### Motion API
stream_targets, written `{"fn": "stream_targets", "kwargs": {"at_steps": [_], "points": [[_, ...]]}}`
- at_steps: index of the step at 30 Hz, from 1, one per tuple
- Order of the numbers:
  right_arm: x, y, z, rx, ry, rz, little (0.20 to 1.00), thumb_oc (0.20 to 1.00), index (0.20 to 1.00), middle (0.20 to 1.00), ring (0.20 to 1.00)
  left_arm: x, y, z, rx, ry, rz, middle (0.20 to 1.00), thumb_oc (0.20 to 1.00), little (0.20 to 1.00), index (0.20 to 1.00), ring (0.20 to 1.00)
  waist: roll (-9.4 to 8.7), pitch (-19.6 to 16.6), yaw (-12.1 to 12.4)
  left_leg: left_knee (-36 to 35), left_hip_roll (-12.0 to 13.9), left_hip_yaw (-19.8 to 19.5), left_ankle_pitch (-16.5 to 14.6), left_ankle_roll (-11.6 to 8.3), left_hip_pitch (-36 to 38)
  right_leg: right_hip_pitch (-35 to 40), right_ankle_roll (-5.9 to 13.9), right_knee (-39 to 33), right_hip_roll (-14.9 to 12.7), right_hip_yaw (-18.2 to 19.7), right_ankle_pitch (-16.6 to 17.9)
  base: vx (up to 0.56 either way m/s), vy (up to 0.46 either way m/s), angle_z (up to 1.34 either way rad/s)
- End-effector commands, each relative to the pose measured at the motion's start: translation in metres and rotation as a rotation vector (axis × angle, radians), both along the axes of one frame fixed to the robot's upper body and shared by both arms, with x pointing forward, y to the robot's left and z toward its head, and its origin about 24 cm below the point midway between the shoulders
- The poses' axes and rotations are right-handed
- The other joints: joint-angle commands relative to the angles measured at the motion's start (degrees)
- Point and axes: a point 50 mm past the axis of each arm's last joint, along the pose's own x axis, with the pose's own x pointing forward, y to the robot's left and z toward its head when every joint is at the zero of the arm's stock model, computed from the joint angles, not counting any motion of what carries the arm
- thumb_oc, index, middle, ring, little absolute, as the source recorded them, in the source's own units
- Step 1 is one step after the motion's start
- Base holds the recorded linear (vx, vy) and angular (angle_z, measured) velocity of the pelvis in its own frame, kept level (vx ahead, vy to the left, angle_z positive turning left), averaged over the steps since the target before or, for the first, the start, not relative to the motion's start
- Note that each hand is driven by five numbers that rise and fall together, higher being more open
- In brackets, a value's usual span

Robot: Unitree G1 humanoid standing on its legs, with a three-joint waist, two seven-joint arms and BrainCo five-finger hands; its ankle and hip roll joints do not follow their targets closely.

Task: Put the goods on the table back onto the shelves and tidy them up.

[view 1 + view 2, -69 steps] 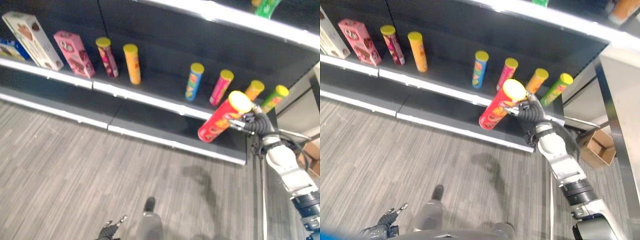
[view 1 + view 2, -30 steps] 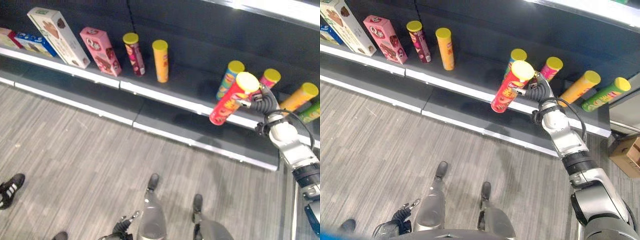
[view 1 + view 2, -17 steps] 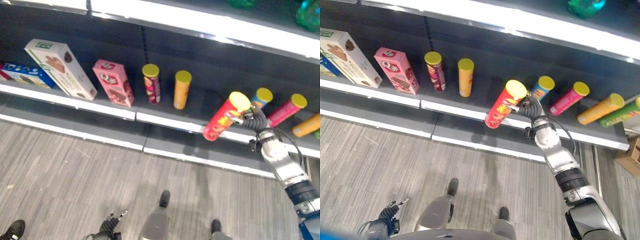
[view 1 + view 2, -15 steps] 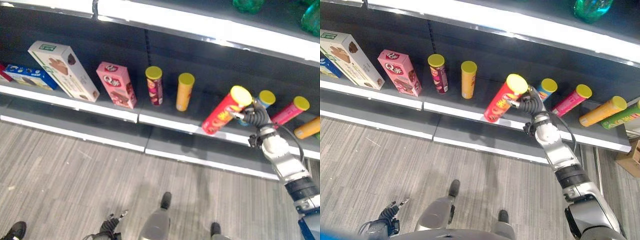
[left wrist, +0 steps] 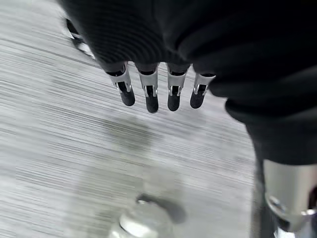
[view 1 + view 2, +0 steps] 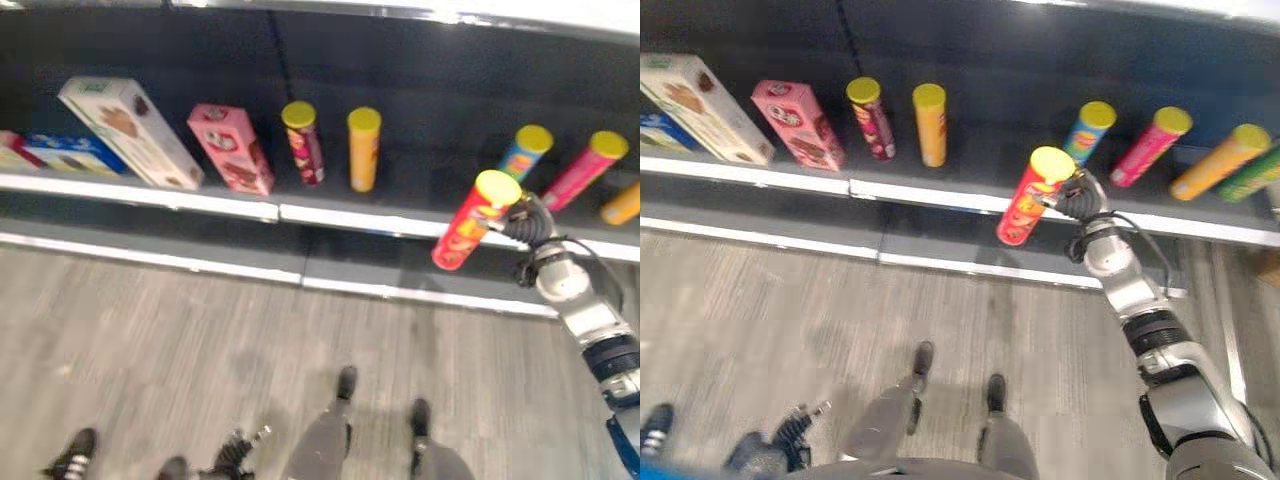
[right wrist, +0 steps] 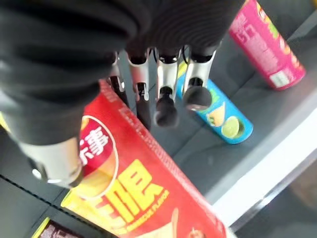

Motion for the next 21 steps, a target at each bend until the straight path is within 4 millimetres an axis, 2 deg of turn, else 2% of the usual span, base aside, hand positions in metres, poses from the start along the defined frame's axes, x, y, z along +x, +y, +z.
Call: {"fn": "stream_targets", "kwargs": {"at_steps": [1,5,6,12,13,18,21], "points": [[0.011,0.004,0.052,-0.026,-0.208,0.002,0.2,0.2,0.2,0.2,0.2,0.011,0.008,0.004,0.035,-0.011,-0.054,1.0,1.0,1.0,1.0,1.0,-1.88,-0.2,0.2,0.0,1.8,-3.5,-3.2,-1.55,3.0,1.2,2.16,1.7,-4.0,-1.2,0.2,0.02,-0.054,0.13],[0.011,0.004,0.052,-0.026,-0.208,0.002,0.2,0.2,0.2,0.2,0.2,0.011,0.008,0.004,0.035,-0.011,-0.054,1.0,1.0,1.0,1.0,1.0,-1.87,-0.2,0.2,0.0,1.8,-3.6,-3.2,-1.55,3.0,1.2,2.16,1.7,-4.0,-1.2,0.2,0.02,-0.025,0.09],[0.016,0.003,0.055,-0.025,-0.204,-0.021,0.2,0.2,0.2,0.2,0.2,0.011,0.004,0.003,0.029,-0.005,-0.076,1.0,1.0,1.0,1.0,1.0,-1.47,-0.6,0.9,0.0,1.6,-4.0,-3.2,-1.63,2.9,1.8,2.06,1.8,-4.3,-2.0,-0.3,0.09,-0.071,-0.03],[0.025,-0.005,0.064,-0.05,-0.216,-0.088,0.2,0.2,0.2,0.2,0.2,0.013,-0.001,0.003,0.024,-0.01,-0.109,1.0,1.0,1.0,1.0,1.0,-0.36,-0.5,1.7,0.0,1.3,-5.1,-3.0,-1.65,2.6,2.2,2.17,2.6,-4.9,-3.2,-1.2,0.05,-0.034,0.1],[0.028,-0.008,0.07,-0.061,-0.231,-0.121,0.2,0.2,0.2,0.2,0.2,0.015,-0.002,0.003,0.022,-0.017,-0.118,1.0,1.0,1.0,1.0,1.0,0.06,-0.4,1.9,0.0,1.1,-5.4,-2.9,-1.64,2.4,2.3,2.18,2.8,-5.0,-3.6,-1.4,0.03,-0.018,0.21],[0.032,-0.013,0.077,-0.084,-0.236,-0.162,0.2,0.2,0.2,0.2,0.2,0.018,-0.005,0.004,0.019,-0.024,-0.14,1.0,1.0,1.0,1.0,1.0,0.55,-0.3,2.4,0.0,1.0,-5.6,-2.8,-1.61,2.2,2.4,2.27,3.1,-5.3,-4.1,-1.7,0.02,-0.012,0.13],[0.036,-0.022,0.092,-0.113,-0.265,-0.226,0.2,0.2,0.2,0.2,0.2,0.027,-0.007,0.006,0.024,-0.05,-0.165,1.0,1.0,1.0,1.0,1.0,1.39,0.1,3.3,0.0,0.5,-6.5,-2.4,-1.64,1.4,2.3,2.36,3.5,-5.7,-4.7,-2.0,0.02,-0.018,0.14]]}}
